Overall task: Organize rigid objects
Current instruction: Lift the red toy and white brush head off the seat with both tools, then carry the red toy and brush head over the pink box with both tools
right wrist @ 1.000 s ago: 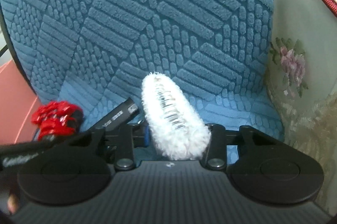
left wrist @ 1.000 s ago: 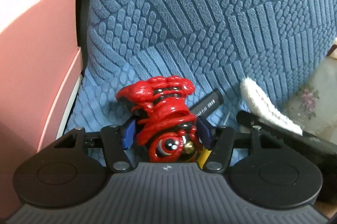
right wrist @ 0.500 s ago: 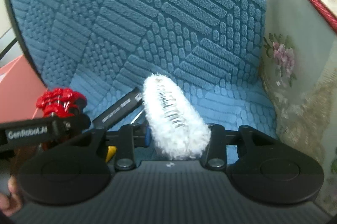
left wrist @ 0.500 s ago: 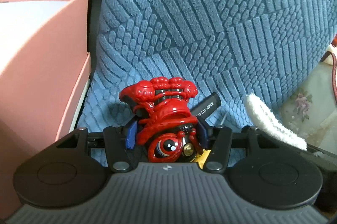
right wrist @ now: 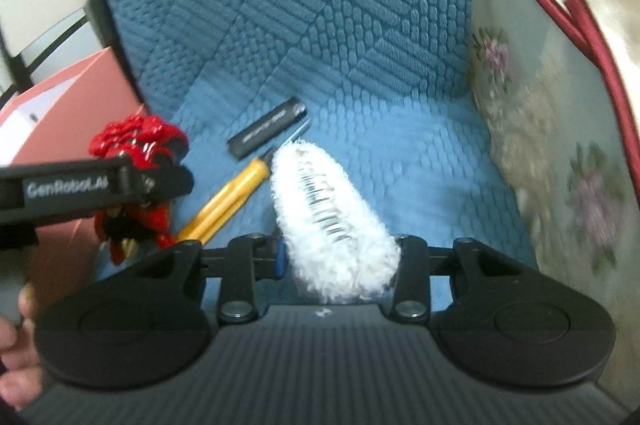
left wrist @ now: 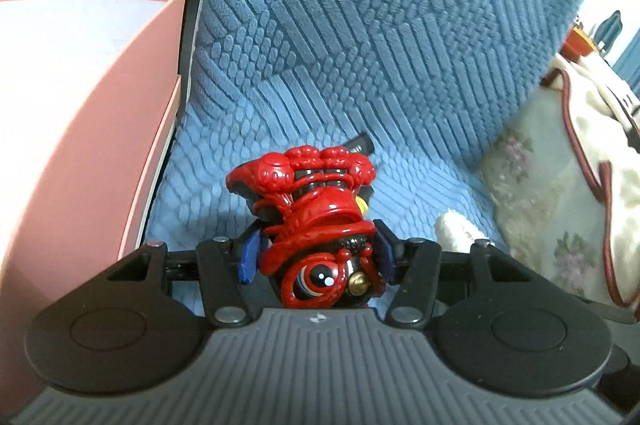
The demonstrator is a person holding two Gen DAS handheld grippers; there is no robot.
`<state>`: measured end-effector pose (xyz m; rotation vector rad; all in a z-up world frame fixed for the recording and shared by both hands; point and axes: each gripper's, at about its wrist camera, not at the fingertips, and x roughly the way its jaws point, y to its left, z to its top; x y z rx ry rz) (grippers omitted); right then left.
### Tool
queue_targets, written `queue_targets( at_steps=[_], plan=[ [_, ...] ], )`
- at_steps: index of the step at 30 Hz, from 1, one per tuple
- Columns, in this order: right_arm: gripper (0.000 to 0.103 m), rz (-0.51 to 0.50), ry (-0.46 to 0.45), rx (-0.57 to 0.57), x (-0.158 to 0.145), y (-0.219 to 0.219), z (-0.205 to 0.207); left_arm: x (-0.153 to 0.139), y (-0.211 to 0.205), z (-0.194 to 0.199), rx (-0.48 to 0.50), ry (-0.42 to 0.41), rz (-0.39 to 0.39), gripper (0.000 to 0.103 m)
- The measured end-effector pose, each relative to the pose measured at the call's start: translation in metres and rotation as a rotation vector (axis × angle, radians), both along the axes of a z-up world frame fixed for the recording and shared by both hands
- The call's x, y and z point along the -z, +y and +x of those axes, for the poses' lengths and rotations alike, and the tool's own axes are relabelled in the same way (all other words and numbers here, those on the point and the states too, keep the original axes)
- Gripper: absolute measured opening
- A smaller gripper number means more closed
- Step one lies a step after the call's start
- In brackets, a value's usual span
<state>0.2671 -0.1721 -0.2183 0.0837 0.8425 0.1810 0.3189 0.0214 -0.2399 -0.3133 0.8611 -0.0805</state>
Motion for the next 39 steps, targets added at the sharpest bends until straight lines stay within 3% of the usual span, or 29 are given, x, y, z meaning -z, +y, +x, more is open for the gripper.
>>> queue_targets(
  at_steps=[15, 27, 39],
  plan=[
    [0.04, -0.01, 0.014, -0.007, -0.026, -0.014, -0.058, -0.016, -0.025, -0.077, 0.048, 0.036, -0.004, 0.061],
    [0.04, 0.022, 0.003, -0.013, -0.075, -0.029, -0.104, -0.071, -0.023, -0.128, 0.048, 0.017, -0.027, 0.061],
    [0.04, 0.03, -0.043, -0.075, -0.125, -0.007, -0.132, -0.129, -0.001, -0.167, 0.016, -0.013, -0.028, 0.061]
  ],
)
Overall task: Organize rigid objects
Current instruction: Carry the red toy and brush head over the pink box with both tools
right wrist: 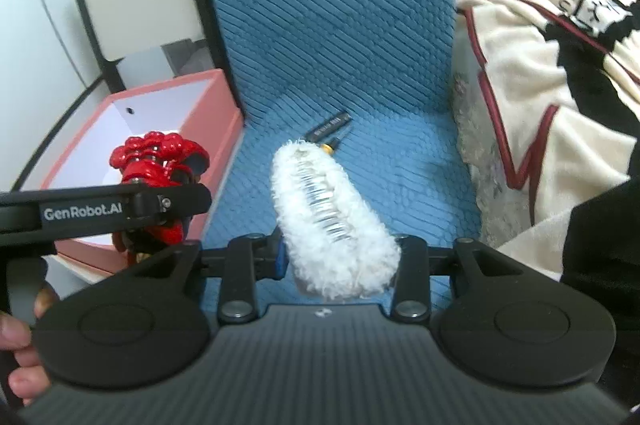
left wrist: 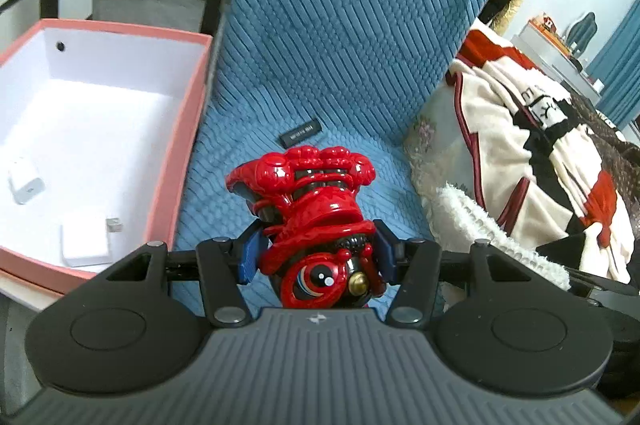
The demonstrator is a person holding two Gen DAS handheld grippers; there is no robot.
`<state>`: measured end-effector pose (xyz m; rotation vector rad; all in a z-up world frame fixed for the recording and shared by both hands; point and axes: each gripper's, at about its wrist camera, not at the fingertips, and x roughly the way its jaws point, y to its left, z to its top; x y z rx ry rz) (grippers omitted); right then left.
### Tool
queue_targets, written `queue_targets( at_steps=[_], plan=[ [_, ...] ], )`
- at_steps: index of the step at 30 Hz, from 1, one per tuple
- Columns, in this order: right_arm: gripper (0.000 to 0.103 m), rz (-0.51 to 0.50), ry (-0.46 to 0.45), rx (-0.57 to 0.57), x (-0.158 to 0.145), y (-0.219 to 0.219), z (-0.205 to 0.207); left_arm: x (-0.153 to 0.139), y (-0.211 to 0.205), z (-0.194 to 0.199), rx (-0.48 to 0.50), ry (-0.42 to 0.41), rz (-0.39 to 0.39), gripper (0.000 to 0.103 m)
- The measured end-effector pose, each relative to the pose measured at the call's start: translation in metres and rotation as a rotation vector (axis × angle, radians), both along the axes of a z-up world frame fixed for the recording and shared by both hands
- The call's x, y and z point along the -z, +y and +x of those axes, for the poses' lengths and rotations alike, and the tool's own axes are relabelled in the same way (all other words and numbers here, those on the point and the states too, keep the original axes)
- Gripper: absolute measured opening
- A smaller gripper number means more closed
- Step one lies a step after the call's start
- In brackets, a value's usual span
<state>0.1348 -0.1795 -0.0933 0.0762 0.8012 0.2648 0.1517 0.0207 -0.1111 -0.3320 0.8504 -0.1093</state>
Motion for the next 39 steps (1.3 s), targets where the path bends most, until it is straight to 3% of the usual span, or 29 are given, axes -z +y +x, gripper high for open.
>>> queue_targets(
  at_steps=[8, 21, 29, 39],
  plan=[
    [0.04, 0.037, -0.01, -0.108, -0.023, 0.04, -0.012, -0.029, 0.043, -0.025, -0.083, -0.02, -0.005, 0.061],
    [0.04, 0.062, -0.024, -0.301, -0.048, 0.14, -0.016, -0.061, 0.156, -0.067, -0.264, -0.024, 0.021, 0.061],
    [0.04, 0.029, 0.028, -0.332, -0.035, 0.196, 0.01, -0.044, 0.224, -0.056, -0.345, 0.024, 0.012, 0.061],
    [0.04, -0.037, 0.124, -0.332, 0.01, 0.25, 0.053, 0.005, 0.284, -0.018, -0.336, 0.122, 0.01, 0.061]
  ],
)
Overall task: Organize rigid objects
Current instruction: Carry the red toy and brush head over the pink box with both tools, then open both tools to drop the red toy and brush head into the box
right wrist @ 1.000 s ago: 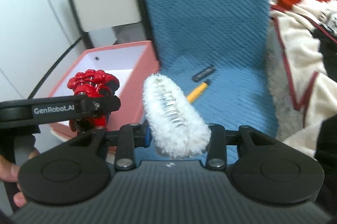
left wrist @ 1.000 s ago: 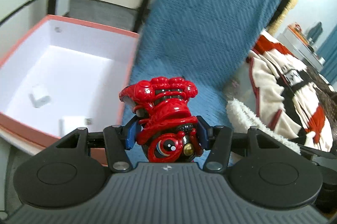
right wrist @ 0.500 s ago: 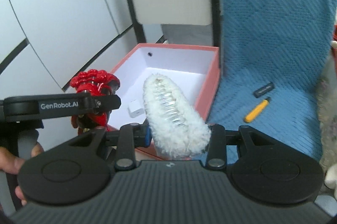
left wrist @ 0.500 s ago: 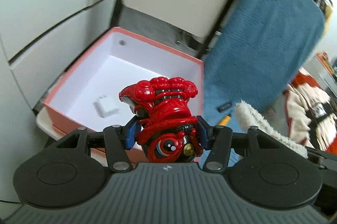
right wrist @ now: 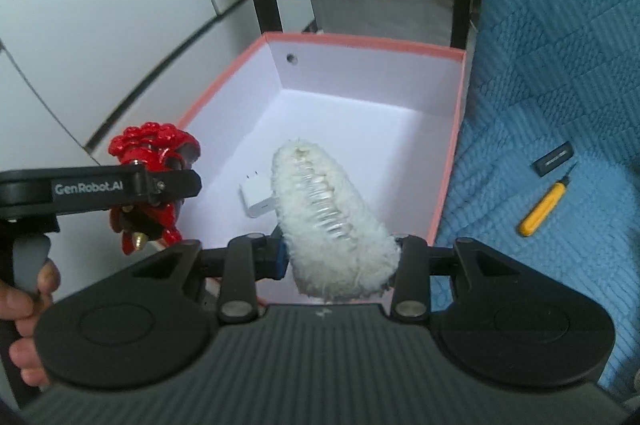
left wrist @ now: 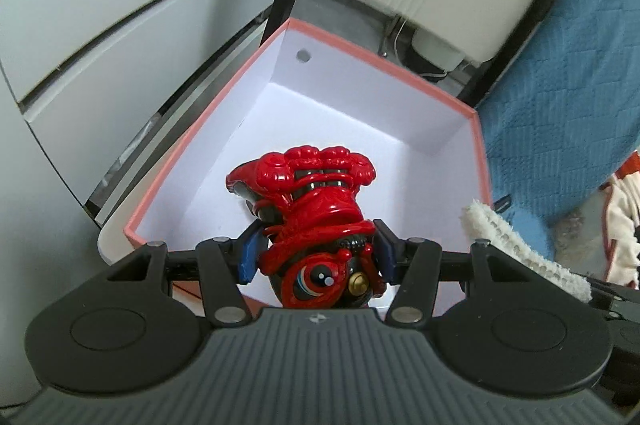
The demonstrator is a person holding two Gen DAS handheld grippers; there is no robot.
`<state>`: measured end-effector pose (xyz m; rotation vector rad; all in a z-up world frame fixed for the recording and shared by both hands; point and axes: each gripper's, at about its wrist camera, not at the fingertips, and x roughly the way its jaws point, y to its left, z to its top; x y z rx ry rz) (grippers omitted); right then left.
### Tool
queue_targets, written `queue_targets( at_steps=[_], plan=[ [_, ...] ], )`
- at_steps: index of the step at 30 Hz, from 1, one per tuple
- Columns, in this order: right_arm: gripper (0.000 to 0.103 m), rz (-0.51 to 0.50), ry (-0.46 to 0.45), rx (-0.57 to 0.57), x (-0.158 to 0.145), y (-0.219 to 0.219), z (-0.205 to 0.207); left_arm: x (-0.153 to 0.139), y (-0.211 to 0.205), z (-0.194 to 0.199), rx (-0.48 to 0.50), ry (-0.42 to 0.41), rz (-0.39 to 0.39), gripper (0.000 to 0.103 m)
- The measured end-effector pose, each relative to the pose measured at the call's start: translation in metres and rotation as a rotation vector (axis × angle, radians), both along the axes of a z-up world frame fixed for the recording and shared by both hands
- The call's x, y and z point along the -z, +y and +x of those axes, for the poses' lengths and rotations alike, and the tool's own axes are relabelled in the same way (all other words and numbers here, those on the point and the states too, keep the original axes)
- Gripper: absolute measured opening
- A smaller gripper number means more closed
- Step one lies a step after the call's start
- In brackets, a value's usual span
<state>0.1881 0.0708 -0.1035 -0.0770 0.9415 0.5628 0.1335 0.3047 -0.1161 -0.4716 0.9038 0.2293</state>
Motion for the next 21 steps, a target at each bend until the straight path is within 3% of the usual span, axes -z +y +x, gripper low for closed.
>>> queue_targets(
  at_steps=[12, 21],
  plan=[
    [0.04, -0.076, 0.05, -0.023, 0.05, 0.044, 0.03, 0.057, 0.036, 0.038, 0.002, 0.076, -0.045, 0.062],
    [0.042, -0.08, 0.044, -0.024, 0.048, 0.04, 0.032, 0.054, 0.037, 0.04, -0.005, 0.076, -0.021, 0.065]
  ],
)
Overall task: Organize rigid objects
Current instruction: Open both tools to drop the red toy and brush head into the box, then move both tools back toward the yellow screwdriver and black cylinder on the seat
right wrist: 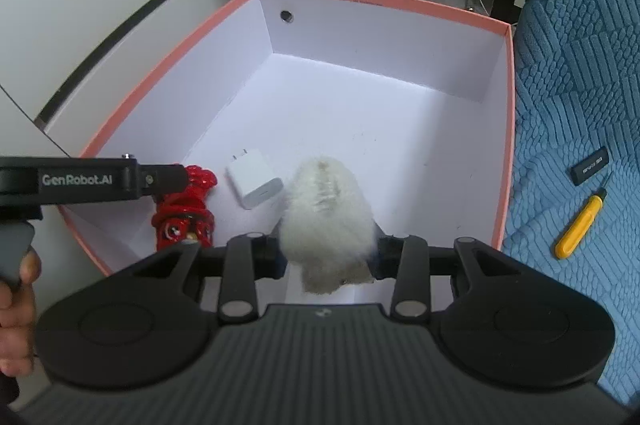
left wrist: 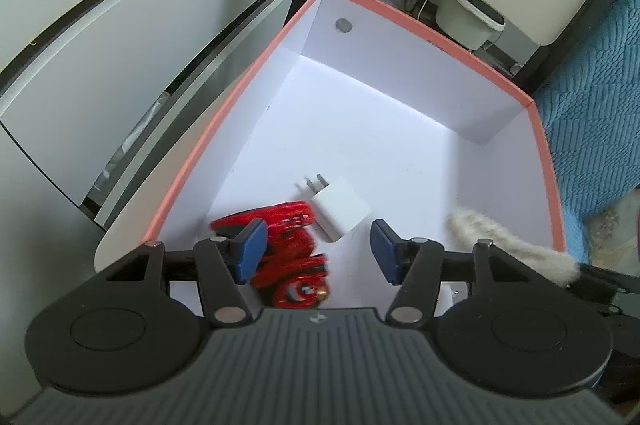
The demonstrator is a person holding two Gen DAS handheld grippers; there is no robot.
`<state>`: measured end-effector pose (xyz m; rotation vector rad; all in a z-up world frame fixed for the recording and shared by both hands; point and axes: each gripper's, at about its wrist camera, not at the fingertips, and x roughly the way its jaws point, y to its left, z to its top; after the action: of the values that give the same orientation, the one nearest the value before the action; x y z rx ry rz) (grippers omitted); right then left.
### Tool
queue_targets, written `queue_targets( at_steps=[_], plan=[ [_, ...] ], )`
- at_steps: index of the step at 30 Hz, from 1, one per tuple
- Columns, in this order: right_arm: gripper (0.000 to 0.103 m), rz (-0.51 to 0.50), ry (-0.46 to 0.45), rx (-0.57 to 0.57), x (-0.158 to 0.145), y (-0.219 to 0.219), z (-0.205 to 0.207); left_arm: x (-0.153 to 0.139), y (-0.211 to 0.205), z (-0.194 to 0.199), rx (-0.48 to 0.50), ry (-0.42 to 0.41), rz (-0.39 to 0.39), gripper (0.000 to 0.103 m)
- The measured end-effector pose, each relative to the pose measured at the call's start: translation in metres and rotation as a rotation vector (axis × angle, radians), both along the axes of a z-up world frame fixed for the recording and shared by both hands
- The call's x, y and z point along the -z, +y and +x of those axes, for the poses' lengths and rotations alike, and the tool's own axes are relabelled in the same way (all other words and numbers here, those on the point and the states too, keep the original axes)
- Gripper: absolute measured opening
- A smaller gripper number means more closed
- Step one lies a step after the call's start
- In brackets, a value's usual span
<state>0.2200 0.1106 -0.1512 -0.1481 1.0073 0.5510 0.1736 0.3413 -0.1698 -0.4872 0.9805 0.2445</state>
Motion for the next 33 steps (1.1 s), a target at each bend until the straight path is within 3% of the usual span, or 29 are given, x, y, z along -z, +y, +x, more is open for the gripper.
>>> queue_targets(
  at_steps=[2, 4, 7, 19, 33],
  plan=[
    [0.043, 0.002, 0.005, -0.009, -0.002, -0.001, -0.002, -0.005, -0.001, -0.003, -0.005, -0.013, 0.002, 0.066],
    [0.058, 0.011, 0.006, -0.022, -0.005, -0.003, -0.006, -0.013, -0.004, -0.007, -0.002, -0.032, 0.006, 0.067],
    [0.07, 0.038, -0.006, -0.024, -0.013, -0.008, -0.013, -0.026, -0.011, -0.015, 0.003, -0.05, 0.017, 0.067],
    [0.07, 0.089, -0.077, -0.038, -0.058, -0.046, -0.053, -0.075, -0.044, -0.047, 0.017, -0.135, 0.042, 0.067],
    [0.07, 0.121, -0.176, 0.034, -0.097, -0.122, -0.107, -0.119, -0.122, -0.094, 0.085, -0.22, 0.052, 0.067]
  ],
)
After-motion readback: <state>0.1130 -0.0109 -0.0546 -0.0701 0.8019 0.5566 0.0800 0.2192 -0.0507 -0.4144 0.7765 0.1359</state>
